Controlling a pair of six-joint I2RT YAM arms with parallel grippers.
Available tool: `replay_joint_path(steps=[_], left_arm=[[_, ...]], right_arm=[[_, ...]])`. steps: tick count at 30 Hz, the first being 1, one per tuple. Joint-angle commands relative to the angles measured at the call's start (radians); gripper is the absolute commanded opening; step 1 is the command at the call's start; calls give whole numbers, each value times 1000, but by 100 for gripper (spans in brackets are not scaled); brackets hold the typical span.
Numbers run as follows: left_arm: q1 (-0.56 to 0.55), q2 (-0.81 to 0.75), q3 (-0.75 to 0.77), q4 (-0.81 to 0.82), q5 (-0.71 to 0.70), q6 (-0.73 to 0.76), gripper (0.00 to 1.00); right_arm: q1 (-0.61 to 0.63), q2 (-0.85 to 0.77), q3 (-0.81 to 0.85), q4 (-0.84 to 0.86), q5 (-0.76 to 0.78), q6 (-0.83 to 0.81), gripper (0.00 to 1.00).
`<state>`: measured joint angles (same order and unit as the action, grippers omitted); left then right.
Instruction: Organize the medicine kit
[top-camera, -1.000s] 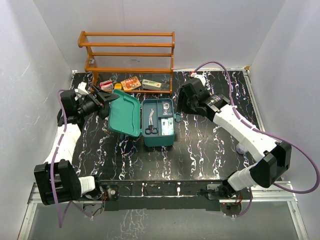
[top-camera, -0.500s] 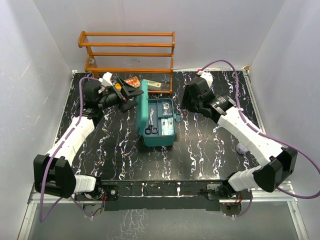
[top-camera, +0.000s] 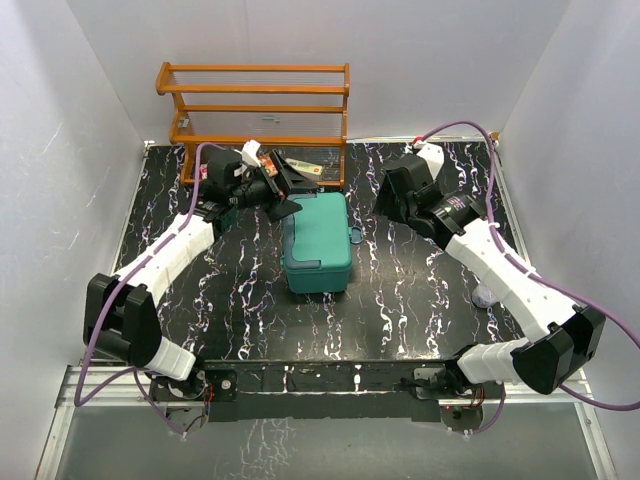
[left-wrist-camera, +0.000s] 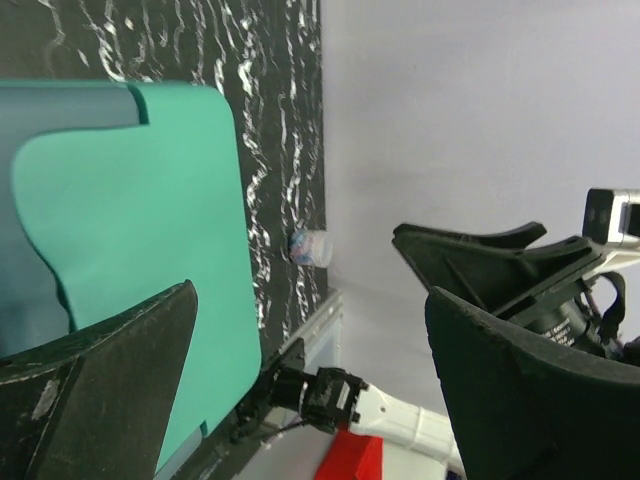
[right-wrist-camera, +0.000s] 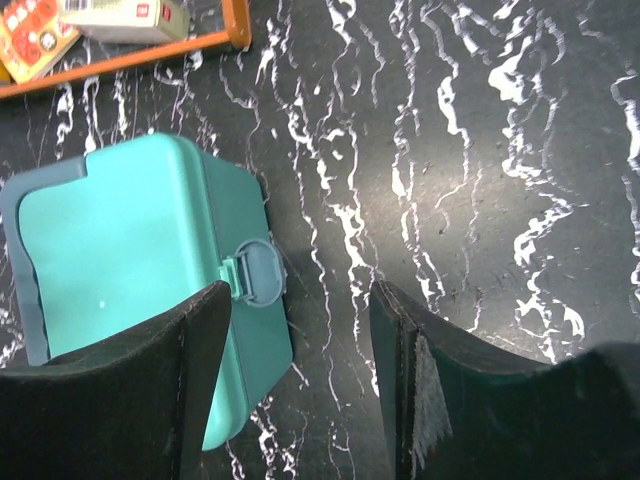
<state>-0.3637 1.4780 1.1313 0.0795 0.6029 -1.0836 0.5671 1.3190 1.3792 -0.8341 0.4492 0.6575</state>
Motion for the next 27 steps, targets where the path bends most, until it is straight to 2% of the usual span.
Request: replay_joint_path(steps=[1, 3, 7, 10, 14, 20, 27], left_arm=[[-1, -27, 96, -234, -181, 155, 95], [-1, -27, 111, -348, -272, 214, 95], [-1, -28, 103, -454, -350, 291, 95], [-1, -17, 97, -503, -345, 328, 97], [-2, 27, 93, -534, -288, 369, 99], [-1, 70, 87, -565, -272, 396, 99], [-1, 127, 76, -558, -237, 395, 96]], right_arm=[[-36, -22, -47, 113, -180, -36, 57], [-70, -19, -80, 176, -328, -50, 59], [-146, -12, -155, 309, -564, -48, 68], [-182, -8, -210, 394, -622, -37, 82], [-221, -1, -274, 493, -689, -32, 91], [-279, 7, -386, 613, -778, -12, 97], [-284, 42, -453, 756, -910, -28, 98]])
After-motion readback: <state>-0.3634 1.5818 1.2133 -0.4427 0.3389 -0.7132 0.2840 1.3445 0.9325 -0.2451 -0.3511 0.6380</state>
